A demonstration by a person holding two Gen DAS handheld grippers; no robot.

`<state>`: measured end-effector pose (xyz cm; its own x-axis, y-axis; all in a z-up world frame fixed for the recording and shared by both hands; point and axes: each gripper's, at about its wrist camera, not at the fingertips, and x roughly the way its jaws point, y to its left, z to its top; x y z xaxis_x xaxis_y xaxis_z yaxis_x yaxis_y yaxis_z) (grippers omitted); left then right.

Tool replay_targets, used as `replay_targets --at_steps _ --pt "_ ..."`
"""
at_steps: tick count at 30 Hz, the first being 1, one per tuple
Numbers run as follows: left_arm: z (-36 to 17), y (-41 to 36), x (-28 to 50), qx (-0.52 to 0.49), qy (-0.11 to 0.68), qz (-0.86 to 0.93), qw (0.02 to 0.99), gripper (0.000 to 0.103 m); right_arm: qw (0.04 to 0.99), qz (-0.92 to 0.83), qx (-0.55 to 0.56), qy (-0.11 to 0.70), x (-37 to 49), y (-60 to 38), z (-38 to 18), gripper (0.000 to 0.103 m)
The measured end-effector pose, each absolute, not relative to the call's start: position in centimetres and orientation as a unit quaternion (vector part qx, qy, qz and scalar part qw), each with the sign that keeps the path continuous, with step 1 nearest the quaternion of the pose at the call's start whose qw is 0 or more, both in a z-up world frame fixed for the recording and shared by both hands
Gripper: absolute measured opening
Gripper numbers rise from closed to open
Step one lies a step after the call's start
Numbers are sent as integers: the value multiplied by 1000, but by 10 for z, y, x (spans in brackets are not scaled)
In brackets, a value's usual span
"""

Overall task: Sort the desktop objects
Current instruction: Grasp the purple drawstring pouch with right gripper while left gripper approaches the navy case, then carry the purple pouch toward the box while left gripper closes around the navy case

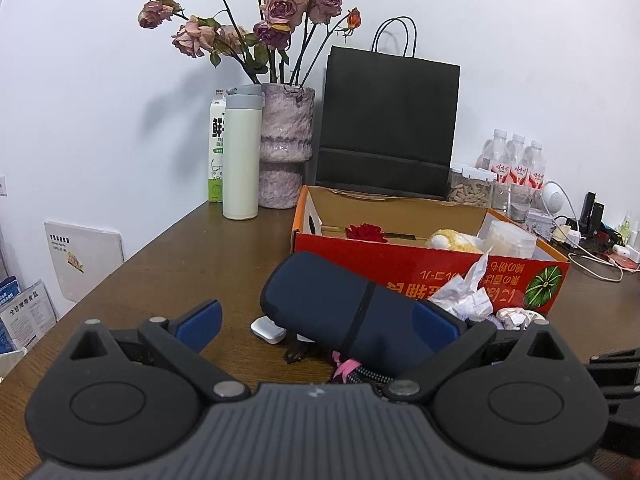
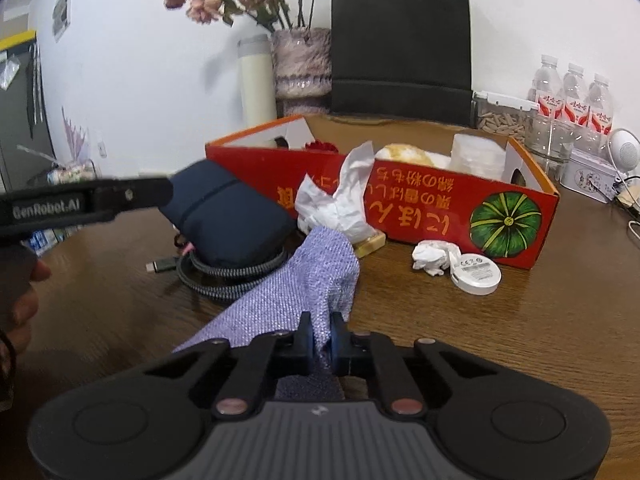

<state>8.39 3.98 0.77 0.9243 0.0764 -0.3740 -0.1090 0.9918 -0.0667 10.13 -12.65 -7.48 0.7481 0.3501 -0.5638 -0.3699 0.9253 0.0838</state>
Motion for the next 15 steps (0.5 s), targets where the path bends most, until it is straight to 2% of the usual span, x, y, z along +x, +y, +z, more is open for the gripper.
replay_targets --at_steps 7,15 --pt "5 38 87 -39 198 45 978 103 953 178 27 245 95 -148 -59 7" --pt "3 37 100 -35 220 48 974 103 963 137 51 227 102 -178 -52 7"
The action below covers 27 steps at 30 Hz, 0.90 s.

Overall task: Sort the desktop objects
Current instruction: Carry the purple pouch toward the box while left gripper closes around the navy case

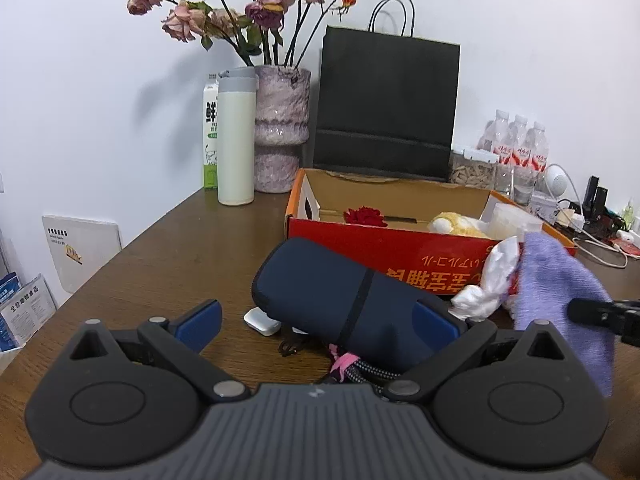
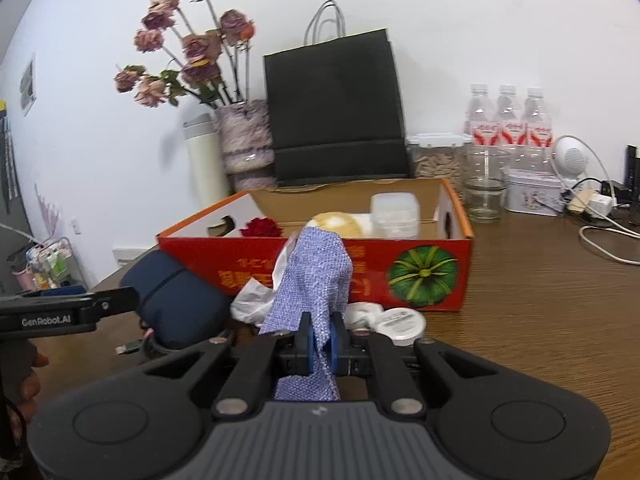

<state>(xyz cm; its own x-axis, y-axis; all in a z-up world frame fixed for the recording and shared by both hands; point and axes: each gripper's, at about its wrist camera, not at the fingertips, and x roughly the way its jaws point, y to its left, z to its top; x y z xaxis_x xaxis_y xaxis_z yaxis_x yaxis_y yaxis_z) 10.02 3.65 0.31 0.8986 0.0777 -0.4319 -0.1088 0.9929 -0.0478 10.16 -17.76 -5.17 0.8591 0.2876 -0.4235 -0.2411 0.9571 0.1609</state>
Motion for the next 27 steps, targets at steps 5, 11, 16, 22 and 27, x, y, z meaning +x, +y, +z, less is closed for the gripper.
replay_targets --at_steps 5,11,16,22,27 --pt "0 34 114 -57 250 51 965 103 965 126 47 224 104 -188 -52 7" --pt "6 26 134 -108 270 72 954 103 967 120 33 222 109 -198 -51 7" --pt "10 20 160 -156 286 132 936 103 971 113 29 209 114 -214 -45 7" --pt "11 9 185 -155 301 196 920 103 971 120 49 201 131 -239 -40 7" --pt "3 2 199 -131 327 228 908 102 967 129 76 207 151 -258 -42 7"
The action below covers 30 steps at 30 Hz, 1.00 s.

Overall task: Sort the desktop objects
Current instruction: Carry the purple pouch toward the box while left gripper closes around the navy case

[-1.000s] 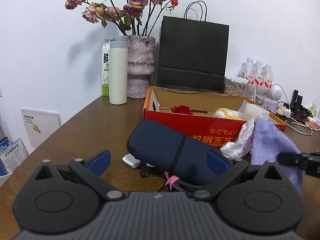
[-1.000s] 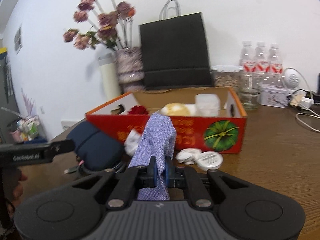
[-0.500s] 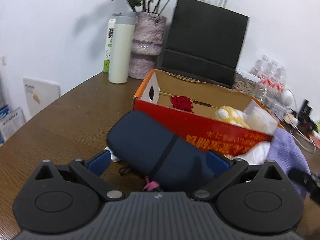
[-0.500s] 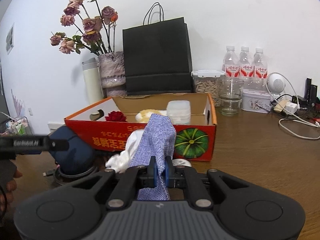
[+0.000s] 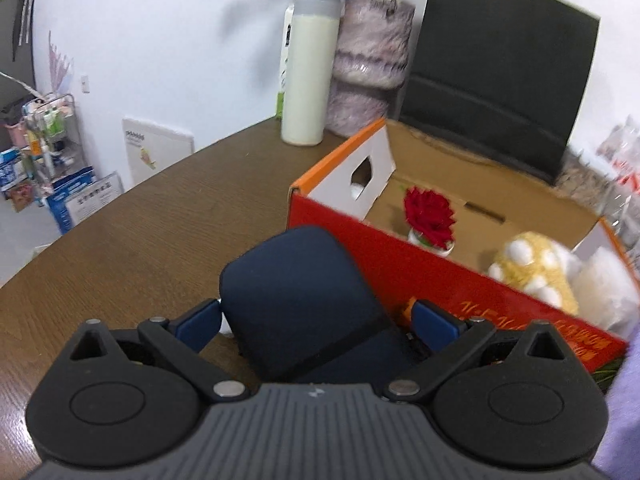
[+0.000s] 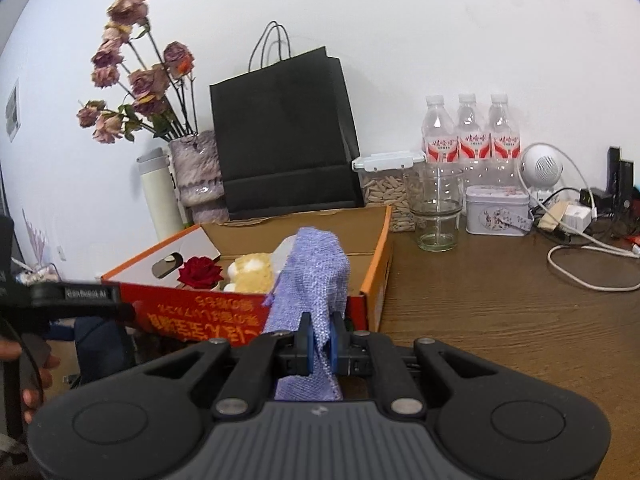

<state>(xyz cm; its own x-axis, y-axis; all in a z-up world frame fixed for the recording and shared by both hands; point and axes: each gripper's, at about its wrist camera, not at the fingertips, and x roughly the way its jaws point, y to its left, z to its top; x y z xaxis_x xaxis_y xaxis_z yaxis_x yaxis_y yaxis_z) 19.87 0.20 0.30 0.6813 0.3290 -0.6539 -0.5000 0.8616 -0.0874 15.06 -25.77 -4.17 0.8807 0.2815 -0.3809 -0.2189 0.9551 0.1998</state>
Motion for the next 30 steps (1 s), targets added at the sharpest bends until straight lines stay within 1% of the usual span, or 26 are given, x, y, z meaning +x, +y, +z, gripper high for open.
replay_targets --at_steps 2,5,10,12,16,18,30 --pt "-2 2 201 -129 339 234 902 99 966 135 77 206 156 -260 -41 7" --pt "-2 -2 198 -122 334 237 904 95 965 146 78 205 159 -261 -41 7" --pt "0 -7 197 -114 333 237 905 90 962 162 75 205 155 -260 -41 7" --pt "1 -10 194 -109 330 232 909 86 962 165 74 204 154 -259 -41 7" --pt "3 -14 188 -104 323 216 915 81 963 165 72 201 150 -257 -41 7" --pt "5 -13 183 -106 319 208 919 76 963 163 74 200 150 -257 -42 6" --pt "24 -11 150 -106 286 168 937 69 966 161 76 186 141 -247 -34 7"
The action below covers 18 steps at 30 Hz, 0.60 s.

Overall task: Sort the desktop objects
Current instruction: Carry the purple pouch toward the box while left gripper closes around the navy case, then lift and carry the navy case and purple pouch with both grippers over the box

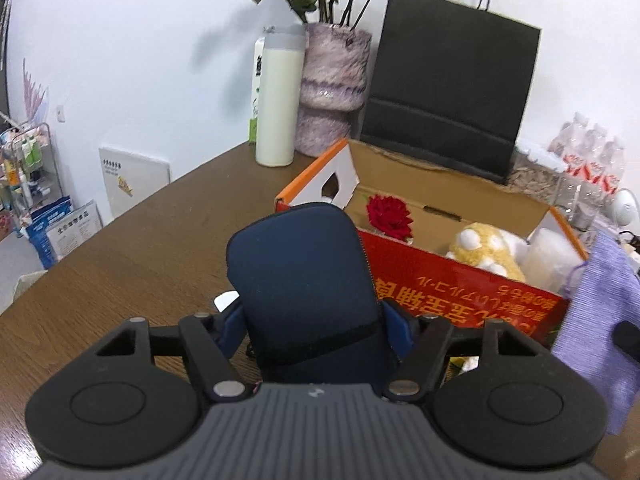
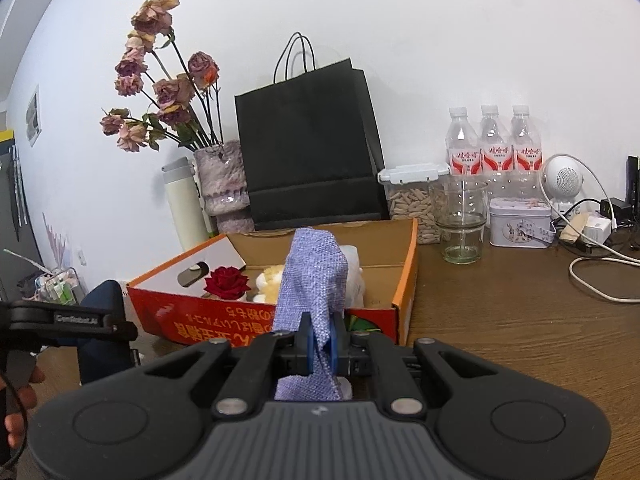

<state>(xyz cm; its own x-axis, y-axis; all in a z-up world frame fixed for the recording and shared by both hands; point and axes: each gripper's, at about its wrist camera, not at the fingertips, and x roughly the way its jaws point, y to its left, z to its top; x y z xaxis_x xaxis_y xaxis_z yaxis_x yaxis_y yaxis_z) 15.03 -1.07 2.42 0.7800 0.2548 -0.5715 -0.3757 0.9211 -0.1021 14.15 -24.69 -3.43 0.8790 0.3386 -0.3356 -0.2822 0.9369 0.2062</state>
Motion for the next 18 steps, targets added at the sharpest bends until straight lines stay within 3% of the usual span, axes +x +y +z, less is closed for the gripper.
replay_targets --at_steps 18 --pt "57 -1 113 -95 224 116 963 66 972 170 104 126 129 -205 4 7"
